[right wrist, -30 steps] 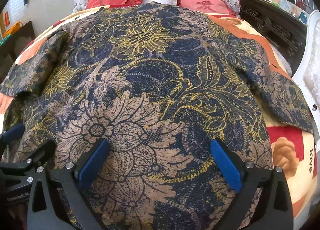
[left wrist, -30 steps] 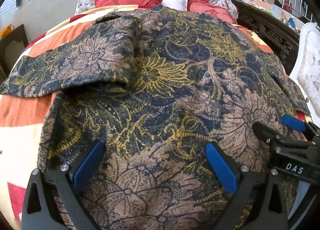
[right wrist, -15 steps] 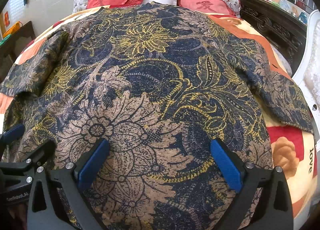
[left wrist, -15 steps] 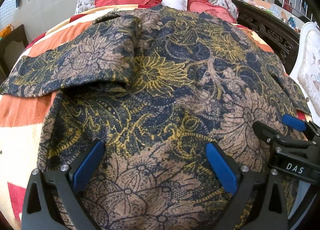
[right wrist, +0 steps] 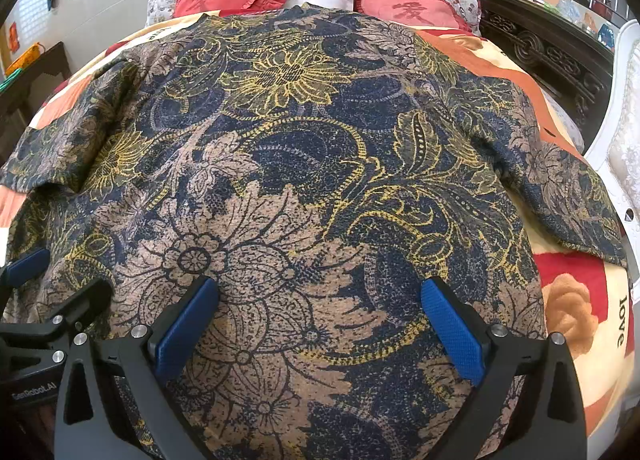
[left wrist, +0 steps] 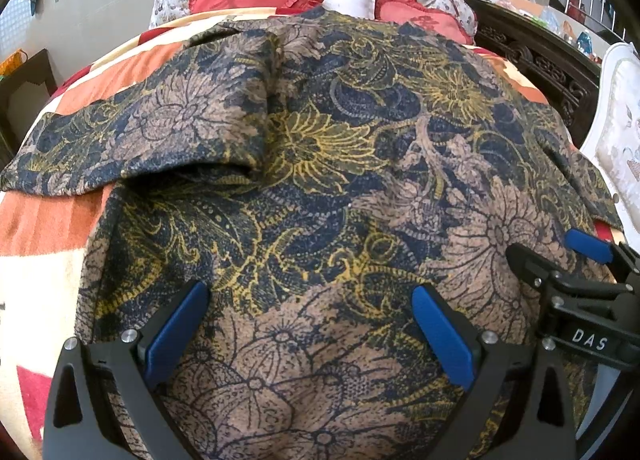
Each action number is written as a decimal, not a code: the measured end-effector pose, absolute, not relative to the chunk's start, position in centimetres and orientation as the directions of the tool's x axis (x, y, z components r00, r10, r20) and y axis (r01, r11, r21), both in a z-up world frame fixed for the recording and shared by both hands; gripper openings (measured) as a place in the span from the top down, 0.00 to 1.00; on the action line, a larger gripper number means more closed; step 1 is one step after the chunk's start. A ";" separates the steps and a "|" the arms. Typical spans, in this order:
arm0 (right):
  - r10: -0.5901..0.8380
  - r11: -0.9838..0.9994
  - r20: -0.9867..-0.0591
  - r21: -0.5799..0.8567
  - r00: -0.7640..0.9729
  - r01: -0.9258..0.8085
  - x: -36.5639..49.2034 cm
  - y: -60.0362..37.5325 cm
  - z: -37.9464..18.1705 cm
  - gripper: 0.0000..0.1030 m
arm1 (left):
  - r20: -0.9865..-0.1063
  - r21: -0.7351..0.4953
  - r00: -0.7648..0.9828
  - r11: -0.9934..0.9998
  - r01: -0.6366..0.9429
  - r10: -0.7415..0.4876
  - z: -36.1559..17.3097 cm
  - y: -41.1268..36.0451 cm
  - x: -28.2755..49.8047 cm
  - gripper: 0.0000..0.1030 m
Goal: Fold small clothes
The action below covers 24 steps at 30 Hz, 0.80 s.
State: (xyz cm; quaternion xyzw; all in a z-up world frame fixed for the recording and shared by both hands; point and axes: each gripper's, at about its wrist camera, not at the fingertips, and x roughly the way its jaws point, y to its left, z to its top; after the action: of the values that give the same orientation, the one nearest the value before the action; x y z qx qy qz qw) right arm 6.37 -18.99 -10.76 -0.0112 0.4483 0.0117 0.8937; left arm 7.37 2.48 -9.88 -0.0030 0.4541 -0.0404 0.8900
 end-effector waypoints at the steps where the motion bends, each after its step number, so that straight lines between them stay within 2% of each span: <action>1: 0.011 0.999 -0.802 -0.010 0.598 -0.031 6.4 -19.1 -10.7 0.00 | -0.808 -0.044 0.584 0.997 0.069 -0.076 -9.9 2.5 7.4 0.00; 18: 0.021 1.000 -0.796 0.005 0.605 -0.028 6.7 -18.8 -10.9 0.00 | -0.811 -0.039 0.581 0.997 0.067 -0.071 -10.1 2.4 7.5 0.00; 24: -0.018 0.999 -0.807 -0.042 0.590 -0.027 6.6 -18.3 -10.8 0.00 | -0.812 -0.033 0.579 0.997 0.068 -0.066 -10.1 2.4 7.4 0.00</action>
State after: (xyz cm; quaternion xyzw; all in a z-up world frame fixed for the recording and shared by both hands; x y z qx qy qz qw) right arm 6.61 -18.29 -10.78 -0.0248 0.4526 0.0024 0.8914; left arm 7.43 2.41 -10.10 0.0007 0.4570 -0.0377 0.8887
